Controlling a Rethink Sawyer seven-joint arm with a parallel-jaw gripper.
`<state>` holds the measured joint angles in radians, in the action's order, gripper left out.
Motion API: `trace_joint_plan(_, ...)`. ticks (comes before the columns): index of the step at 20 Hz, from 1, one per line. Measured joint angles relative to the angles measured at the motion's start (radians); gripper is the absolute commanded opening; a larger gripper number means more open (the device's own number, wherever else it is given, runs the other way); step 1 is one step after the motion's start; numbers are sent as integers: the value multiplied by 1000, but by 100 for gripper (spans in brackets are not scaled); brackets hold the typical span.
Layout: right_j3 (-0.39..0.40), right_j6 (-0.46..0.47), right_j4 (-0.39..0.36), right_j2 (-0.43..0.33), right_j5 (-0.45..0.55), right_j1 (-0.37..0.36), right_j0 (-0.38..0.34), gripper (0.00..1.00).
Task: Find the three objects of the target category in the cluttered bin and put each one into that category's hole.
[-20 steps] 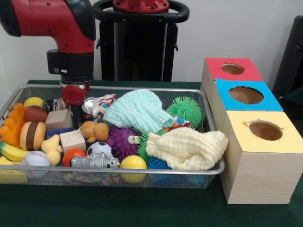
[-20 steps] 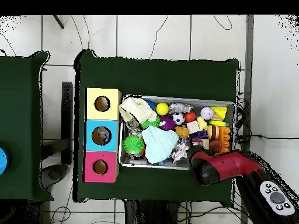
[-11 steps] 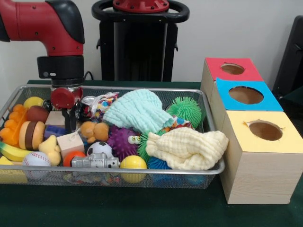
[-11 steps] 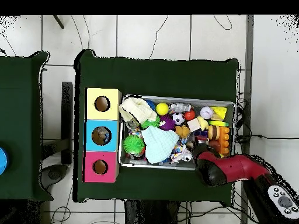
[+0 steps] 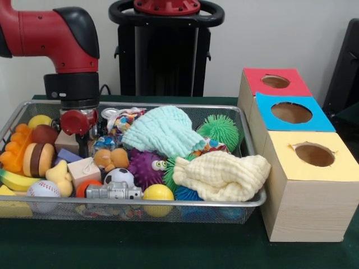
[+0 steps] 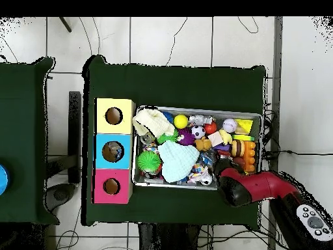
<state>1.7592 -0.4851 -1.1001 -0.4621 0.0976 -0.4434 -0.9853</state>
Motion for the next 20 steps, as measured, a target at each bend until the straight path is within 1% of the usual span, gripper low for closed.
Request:
trace_joint_plan(10, 0, 0, 0, -18, 0, 6, -25, 0)
trace_joint_plan(16, 0, 0, 0, -19, 0, 6, -26, 0)
trace_joint_plan(17, 0, 0, -1, -19, 0, 8, -26, 100)
trace_joint_plan(20, 0, 0, -1, -19, 0, 10, -26, 100)
